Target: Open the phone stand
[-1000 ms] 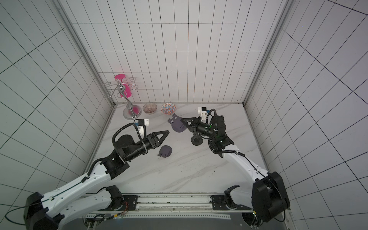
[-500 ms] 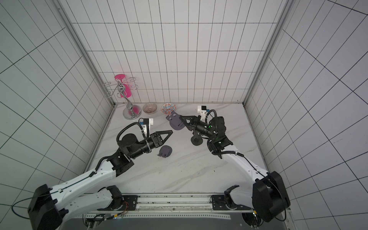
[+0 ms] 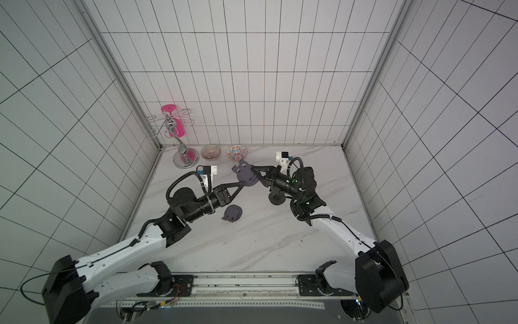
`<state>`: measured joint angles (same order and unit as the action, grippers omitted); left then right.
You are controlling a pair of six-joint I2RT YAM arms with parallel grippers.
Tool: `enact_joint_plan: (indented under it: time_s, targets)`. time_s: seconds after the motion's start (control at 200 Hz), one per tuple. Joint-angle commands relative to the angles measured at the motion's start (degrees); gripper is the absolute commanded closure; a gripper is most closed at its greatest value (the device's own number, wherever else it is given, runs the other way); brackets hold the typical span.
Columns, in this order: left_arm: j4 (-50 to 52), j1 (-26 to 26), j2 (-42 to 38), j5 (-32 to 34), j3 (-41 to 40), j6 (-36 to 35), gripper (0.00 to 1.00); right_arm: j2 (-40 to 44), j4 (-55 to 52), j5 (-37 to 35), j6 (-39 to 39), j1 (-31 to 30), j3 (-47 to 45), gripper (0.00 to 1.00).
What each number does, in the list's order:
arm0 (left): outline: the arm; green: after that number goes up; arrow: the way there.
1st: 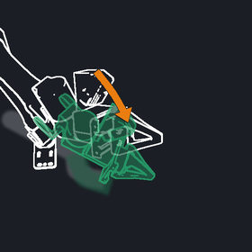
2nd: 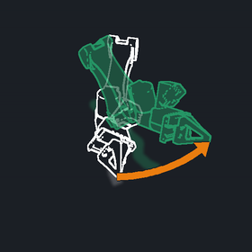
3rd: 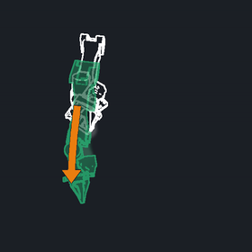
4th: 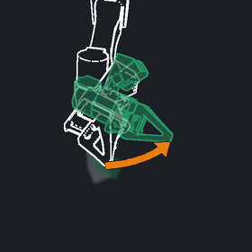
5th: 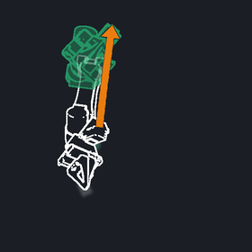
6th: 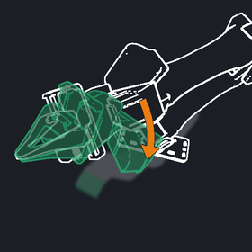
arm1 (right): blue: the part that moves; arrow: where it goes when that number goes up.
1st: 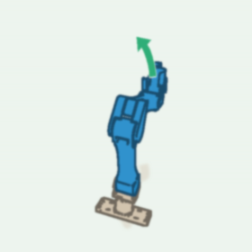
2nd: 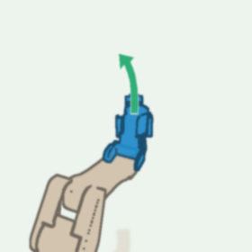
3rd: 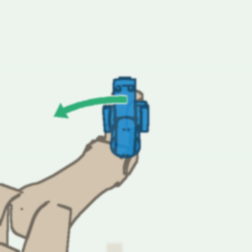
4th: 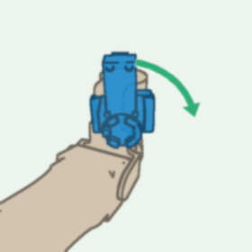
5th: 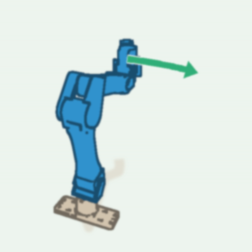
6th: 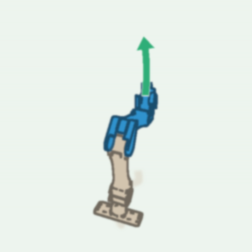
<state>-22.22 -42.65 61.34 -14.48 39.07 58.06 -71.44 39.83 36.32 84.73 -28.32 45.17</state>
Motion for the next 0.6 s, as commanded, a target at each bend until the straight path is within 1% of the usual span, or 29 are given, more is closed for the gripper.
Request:
enact_joint_plan:
  time_s: [0.0, 0.17, 0.27, 0.445, 0.595]
  targets:
    - [-0.4, 0.5, 0.8, 0.4, 1.0, -0.9, 0.59, 1.0, 4.6, -0.6, 1.5, -0.9, -1.2, 1.00]
    - [0.3, 0.5, 2.7, -2.1, 2.5, -1.3, 0.62, 0.7, 6.0, -1.4, 2.1, -1.9, -0.7, 1.00]
    - [0.4, 0.5, 3.3, -3.1, 2.4, -0.7, 0.64, 1.0, 7.7, -3.4, 3.4, -2.0, -1.7, 1.00]
    - [0.0, 0.5, 2.6, -1.2, 1.1, -0.8, 0.65, 0.7, 10.0, -2.6, 5.1, -2.1, -1.7, 1.00]
    - [-1.3, 0.8, 2.3, 0.2, 0.4, -1.0, 0.65, 0.9, 9.4, -2.3, 4.8, -2.3, -1.7, 1.00]
